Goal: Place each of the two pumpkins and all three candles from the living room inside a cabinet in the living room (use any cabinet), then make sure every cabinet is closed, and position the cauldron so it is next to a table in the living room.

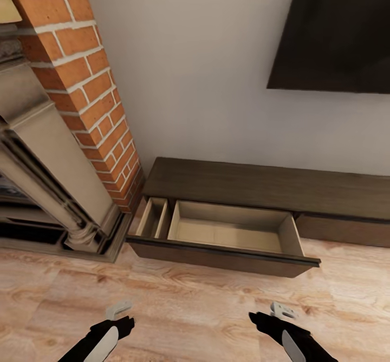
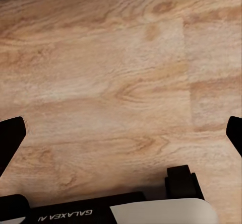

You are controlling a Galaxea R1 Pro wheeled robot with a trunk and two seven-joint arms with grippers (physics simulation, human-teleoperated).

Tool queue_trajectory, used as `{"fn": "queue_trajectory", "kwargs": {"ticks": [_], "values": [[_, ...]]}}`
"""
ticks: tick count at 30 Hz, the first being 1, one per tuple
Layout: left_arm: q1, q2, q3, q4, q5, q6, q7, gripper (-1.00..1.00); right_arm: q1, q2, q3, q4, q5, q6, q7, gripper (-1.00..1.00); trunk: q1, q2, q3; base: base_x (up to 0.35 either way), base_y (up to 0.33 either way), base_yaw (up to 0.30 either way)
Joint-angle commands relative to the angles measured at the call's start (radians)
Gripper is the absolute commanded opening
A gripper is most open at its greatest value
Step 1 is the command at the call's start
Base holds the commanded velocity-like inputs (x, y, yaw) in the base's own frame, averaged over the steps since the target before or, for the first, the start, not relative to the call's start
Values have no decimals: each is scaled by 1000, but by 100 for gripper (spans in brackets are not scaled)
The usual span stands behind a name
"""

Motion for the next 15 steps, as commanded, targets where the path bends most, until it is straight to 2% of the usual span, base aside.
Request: {"fn": "queue_trajectory", "kwargs": {"ticks": [1, 15], "values": [[-1, 1, -7, -2, 7, 1, 8, 100, 0, 0, -1, -2, -6, 6, 2, 100, 0, 0, -1, -40, 0, 288], [-1, 2, -1, -2, 7, -17, 9, 100, 0, 3, 5, -2, -6, 5, 2, 100, 0, 0, -1, -29, 0, 289]]}}
